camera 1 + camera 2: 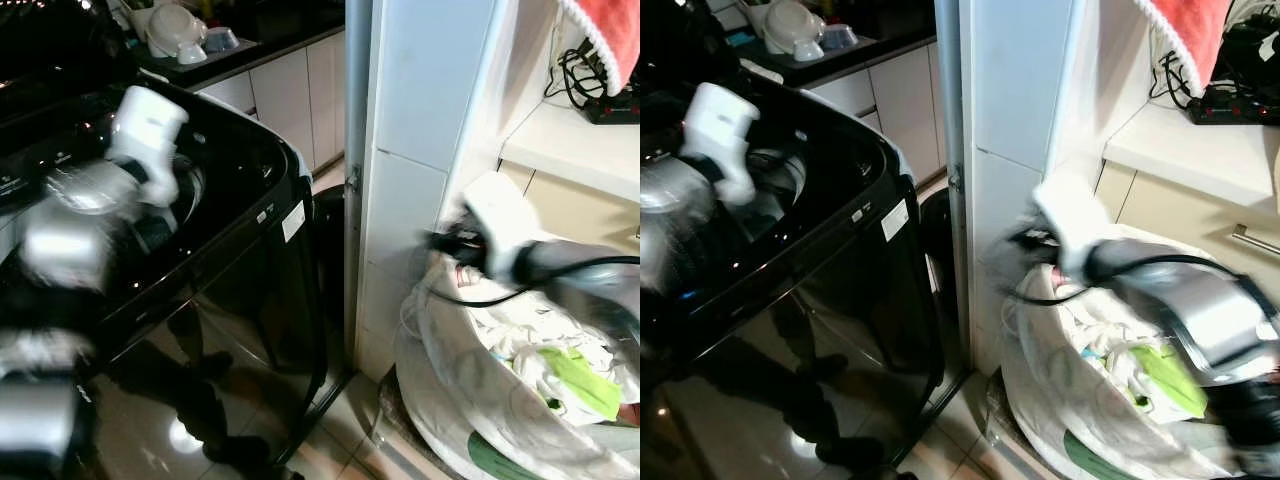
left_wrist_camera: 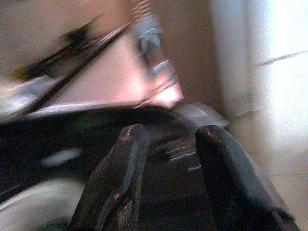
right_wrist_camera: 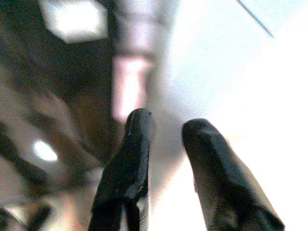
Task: Clothes washing
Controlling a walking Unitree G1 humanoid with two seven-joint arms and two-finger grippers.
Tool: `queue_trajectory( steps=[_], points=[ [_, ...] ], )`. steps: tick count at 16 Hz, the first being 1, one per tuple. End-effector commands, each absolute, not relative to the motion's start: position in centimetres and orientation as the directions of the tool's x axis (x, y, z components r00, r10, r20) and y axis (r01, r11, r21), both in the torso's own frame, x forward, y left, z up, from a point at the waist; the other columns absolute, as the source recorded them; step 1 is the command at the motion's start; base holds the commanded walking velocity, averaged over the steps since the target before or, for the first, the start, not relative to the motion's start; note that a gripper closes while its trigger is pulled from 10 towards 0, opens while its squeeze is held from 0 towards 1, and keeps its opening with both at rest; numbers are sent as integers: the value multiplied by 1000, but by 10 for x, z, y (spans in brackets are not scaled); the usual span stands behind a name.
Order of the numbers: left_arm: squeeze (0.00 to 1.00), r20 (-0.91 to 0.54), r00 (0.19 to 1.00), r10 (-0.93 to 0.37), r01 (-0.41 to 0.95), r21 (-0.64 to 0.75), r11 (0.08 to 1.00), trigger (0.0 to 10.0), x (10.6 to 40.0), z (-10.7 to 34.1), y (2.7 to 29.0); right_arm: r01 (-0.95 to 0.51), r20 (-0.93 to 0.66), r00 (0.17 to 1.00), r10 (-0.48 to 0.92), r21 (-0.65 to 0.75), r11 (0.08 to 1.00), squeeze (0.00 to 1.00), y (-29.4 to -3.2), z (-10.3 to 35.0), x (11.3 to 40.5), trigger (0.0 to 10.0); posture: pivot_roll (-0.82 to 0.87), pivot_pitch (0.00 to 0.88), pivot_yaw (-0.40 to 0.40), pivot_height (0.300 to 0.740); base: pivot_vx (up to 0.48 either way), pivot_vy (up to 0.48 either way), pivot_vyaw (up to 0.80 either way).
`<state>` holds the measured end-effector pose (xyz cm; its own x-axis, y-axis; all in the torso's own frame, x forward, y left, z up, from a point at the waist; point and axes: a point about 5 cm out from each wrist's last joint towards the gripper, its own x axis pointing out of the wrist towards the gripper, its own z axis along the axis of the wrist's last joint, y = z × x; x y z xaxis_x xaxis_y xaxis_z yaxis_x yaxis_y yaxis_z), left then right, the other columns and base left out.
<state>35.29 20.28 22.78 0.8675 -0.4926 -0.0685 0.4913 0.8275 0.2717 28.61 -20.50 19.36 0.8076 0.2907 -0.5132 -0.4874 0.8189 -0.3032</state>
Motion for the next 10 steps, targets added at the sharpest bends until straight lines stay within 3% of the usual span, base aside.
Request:
queue_trajectory(
  steps=[1,2,3,5,10],
  points=[
    [0,-28,745,-667,656,215,723,10000,332,222,172,-453,-593,785,178,-354,818,1000,-231,185,279,10000,-93,0,107,740,0,0,0],
    [0,-28,745,-667,656,215,723,10000,332,222,172,-453,-593,785,178,-354,818,1000,-231,185,279,10000,-93,0,107,740,0,0,0],
    [0,-41,678,-734,724,216,656,10000,320,212,154,-423,-634,767,95,-390,818,1000,-248,179,275,10000,-98,0,110,740,0,0,0],
    [0,-29,629,-777,765,206,611,10000,308,206,134,-320,-639,769,32,-342,883,1000,-265,165,276,10000,-105,0,119,740,0,0,0],
    [0,-13,359,-933,929,97,357,10000,260,200,85,-165,-699,713,-45,-229,959,1000,-294,107,280,10000,-100,0,127,740,0,0,0]
  ],
)
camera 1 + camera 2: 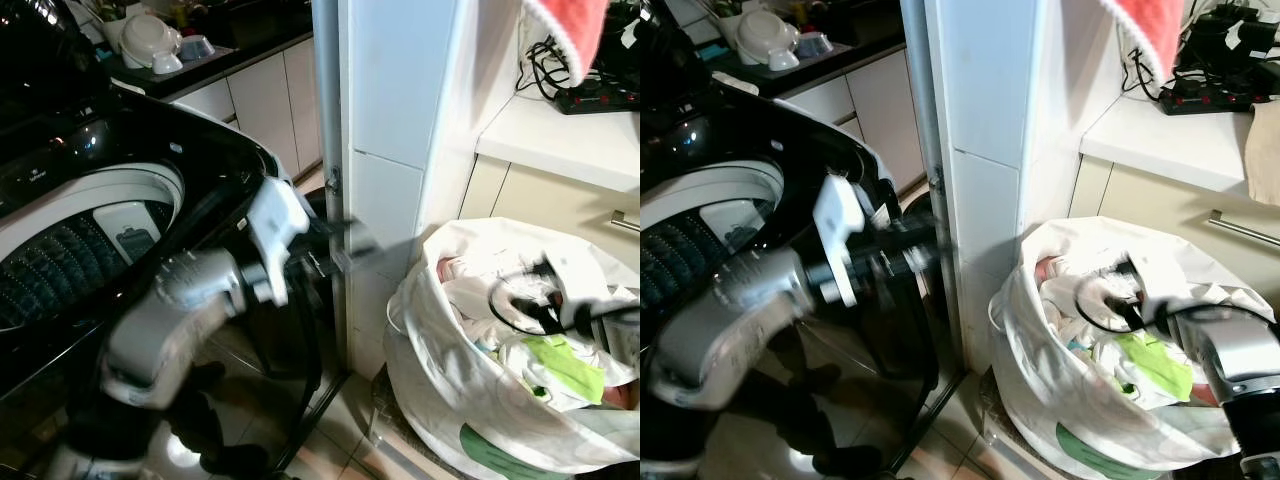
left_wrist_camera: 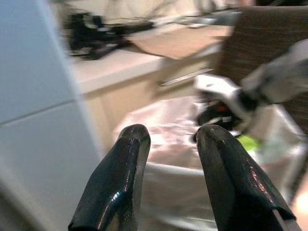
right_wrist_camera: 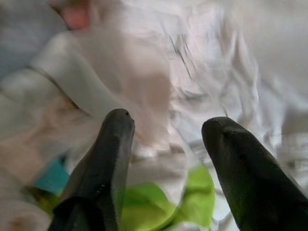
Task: Clothes washing
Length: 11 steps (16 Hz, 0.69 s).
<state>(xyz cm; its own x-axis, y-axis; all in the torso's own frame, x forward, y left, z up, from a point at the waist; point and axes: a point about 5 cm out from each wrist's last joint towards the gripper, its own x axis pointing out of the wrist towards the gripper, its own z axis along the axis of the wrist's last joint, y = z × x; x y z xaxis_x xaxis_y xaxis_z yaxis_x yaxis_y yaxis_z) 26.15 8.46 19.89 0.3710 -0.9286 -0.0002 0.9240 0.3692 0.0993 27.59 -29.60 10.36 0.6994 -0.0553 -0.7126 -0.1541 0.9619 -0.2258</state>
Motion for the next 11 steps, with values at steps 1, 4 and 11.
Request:
queue_trajectory(
  steps=[1,4,11],
  points=[
    [0,-27,334,-942,940,86,331,10000,254,195,81,-145,-708,703,-71,-240,960,1000,-298,99,280,10000,-97,0,127,740,0,0,0],
    [0,-38,313,-949,948,66,310,10000,246,194,77,-153,-741,666,-87,-250,956,1000,-301,93,275,10000,-90,0,119,740,0,0,0],
    [0,-66,282,-957,959,35,281,10000,234,192,80,-104,-841,541,-24,-95,990,965,-301,90,243,10000,-91,0,107,740,0,0,0]
  ],
)
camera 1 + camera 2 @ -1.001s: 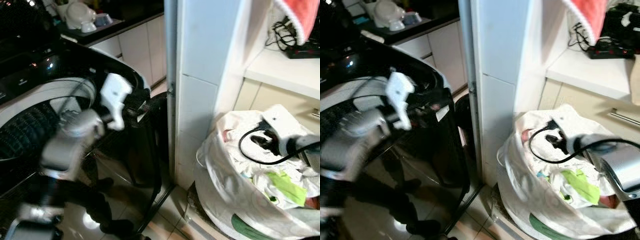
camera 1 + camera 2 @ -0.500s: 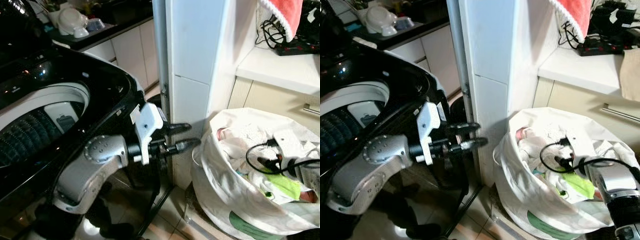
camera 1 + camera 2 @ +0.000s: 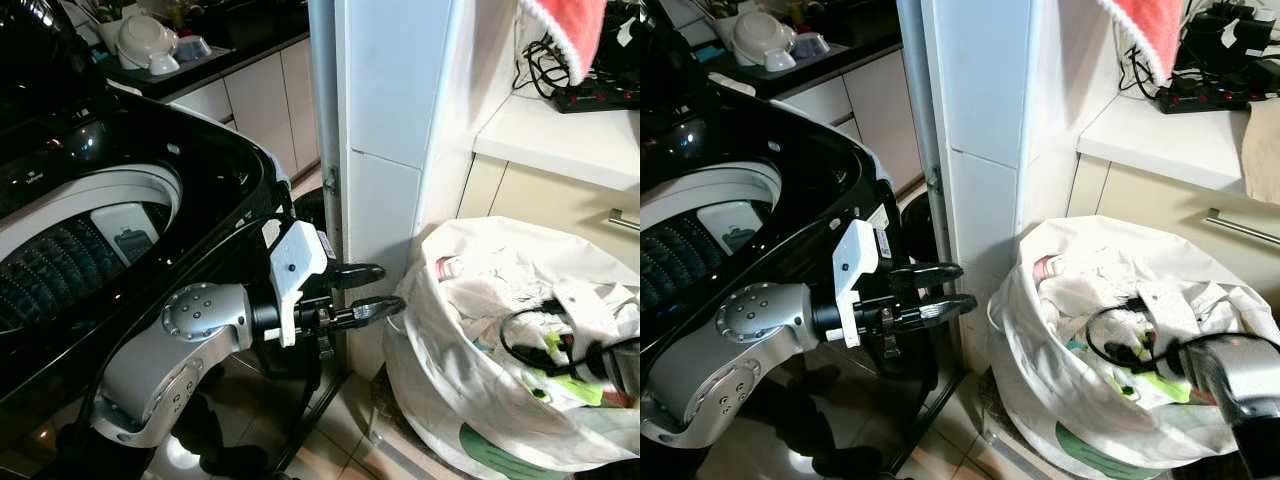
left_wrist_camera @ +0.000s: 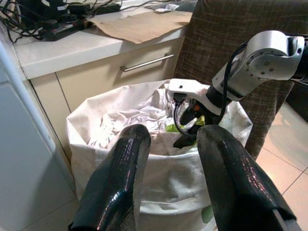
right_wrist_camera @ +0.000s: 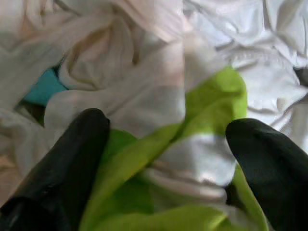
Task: Clothes washing
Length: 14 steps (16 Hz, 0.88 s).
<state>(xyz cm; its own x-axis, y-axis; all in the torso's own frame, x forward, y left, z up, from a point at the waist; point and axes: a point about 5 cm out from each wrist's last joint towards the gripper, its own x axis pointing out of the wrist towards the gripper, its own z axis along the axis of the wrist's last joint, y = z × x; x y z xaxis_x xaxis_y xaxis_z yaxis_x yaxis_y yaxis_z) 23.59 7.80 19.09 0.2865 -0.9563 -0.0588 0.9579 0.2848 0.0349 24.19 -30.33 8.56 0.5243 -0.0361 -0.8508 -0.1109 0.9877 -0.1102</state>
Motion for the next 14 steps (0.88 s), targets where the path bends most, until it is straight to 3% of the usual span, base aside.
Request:
queue_trajectory(
  steps=[1,2,5,6,7,14],
  points=[
    [0,-67,282,-957,959,33,281,10000,234,192,81,-83,-847,531,-26,-82,993,373,-302,90,240,10000,-92,0,108,740,0,0,0],
    [0,-71,286,-956,958,32,285,10000,235,192,82,-63,-856,516,-27,-69,996,0,-303,90,236,10000,-96,0,112,740,0,0,0],
    [0,-80,261,-962,965,0,262,10000,234,190,83,-48,-883,468,8,-17,999,0,-299,79,227,10000,-94,0,112,740,0,0,0],
    [0,-82,247,-965,968,-13,249,10000,232,189,84,-47,-888,459,20,-1,999,0,-297,75,224,6353,-92,0,112,740,0,0,0],
    [0,-97,226,-969,973,-27,230,10000,228,187,85,-52,-895,446,26,3,999,0,-295,71,220,0,-91,0,114,740,0,0,0],
    [0,-129,204,-971,977,-38,210,10000,225,183,87,-37,-883,470,16,-2,999,0,-296,74,222,0,-97,0,116,740,0,0,0]
  ],
)
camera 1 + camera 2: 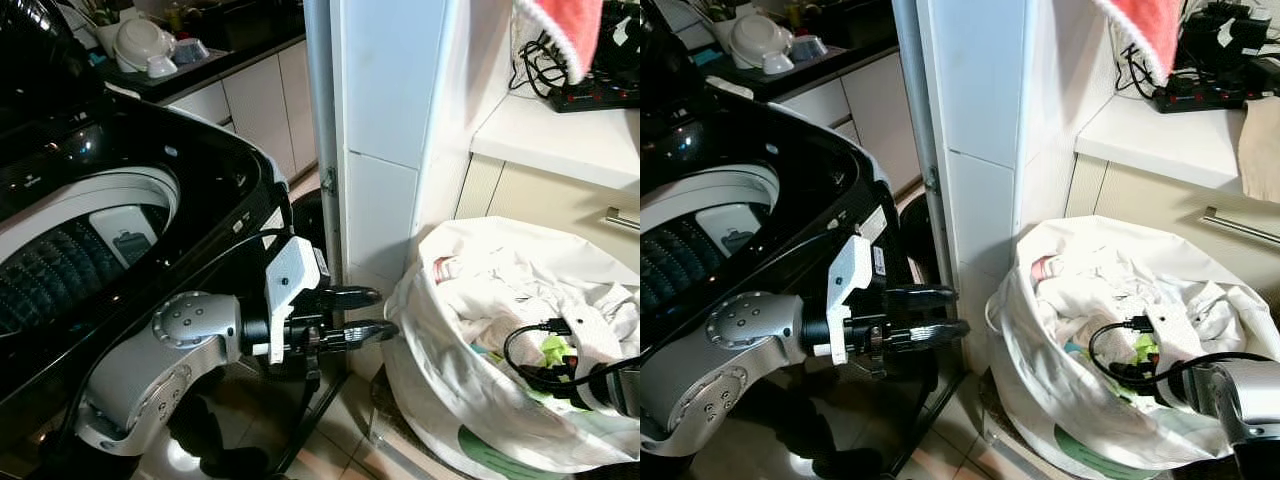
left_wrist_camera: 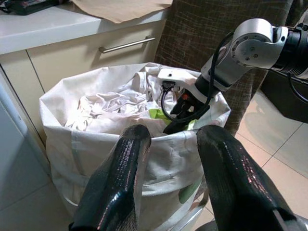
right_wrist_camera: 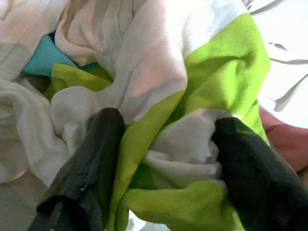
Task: Clothes washing
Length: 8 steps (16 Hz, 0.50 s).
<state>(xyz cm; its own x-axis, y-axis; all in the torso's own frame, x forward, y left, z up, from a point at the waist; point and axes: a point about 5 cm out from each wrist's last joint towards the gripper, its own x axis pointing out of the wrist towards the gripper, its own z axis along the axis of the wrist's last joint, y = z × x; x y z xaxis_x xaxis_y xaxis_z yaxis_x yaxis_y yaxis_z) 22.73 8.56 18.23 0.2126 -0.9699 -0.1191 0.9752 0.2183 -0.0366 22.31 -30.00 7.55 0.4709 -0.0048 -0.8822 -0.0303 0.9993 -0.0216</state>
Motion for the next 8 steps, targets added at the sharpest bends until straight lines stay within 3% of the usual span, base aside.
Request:
queue_trajectory(
  steps=[1,8],
  points=[
    [0,-129,202,-971,977,-38,209,10000,225,183,87,-36,-883,470,15,-2,999,0,-296,74,222,0,-97,0,116,740,0,0,0],
    [0,-152,184,-971,980,-42,193,10000,224,182,88,-39,-877,477,47,32,999,0,-294,76,220,0,-97,0,120,740,0,0,0]
  ],
)
